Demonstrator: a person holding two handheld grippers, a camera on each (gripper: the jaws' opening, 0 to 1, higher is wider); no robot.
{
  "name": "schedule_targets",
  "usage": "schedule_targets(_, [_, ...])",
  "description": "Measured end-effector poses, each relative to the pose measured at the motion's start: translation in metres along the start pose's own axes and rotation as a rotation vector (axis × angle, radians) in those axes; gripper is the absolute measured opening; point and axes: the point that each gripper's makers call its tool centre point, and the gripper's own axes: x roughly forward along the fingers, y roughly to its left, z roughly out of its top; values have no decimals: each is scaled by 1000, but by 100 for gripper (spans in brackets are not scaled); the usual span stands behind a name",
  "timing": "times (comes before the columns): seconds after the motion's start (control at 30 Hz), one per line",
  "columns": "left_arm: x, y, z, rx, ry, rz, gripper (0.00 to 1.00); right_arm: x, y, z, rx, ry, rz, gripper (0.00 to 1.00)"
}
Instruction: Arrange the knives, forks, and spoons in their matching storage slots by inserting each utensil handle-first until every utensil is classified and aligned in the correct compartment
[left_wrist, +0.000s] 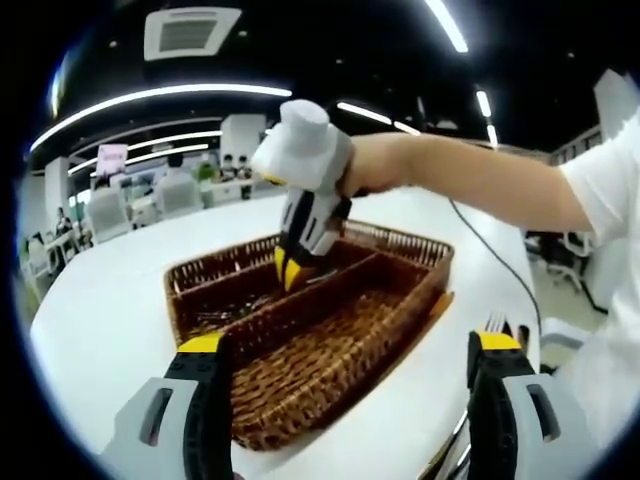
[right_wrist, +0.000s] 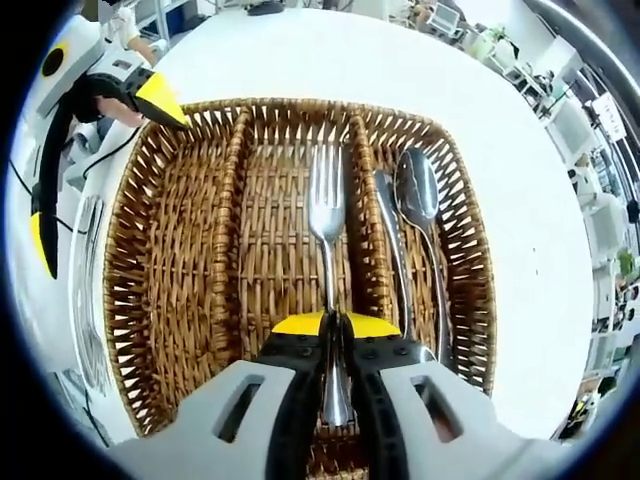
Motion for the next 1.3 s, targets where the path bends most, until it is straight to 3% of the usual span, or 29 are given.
schedule_targets(0.37, [-3,-7,0,10,0,2,98,-6,-2,-2,6,-21,-53,5])
schedule_targets(0.6, [-5,-8,0,10,3,4,98,-8,5,-9,9,-9,-35,5])
schedule_targets(0.77, [-3,-10,1,13,4,-1,98,-7,-3,-19,31,12,-52,7])
schedule_targets(0.97, [-3,-10,1,14,6,1,98,-10,0,-20,31,4,-49,7])
schedule_targets(1.07, [-2,-10,1,15,7,1,98,-10,8,-17,31,-8,-15,5])
schedule_targets(1.3, [-1,-12,0,15,8,-3,98,-8,4,-22,27,10,-29,6])
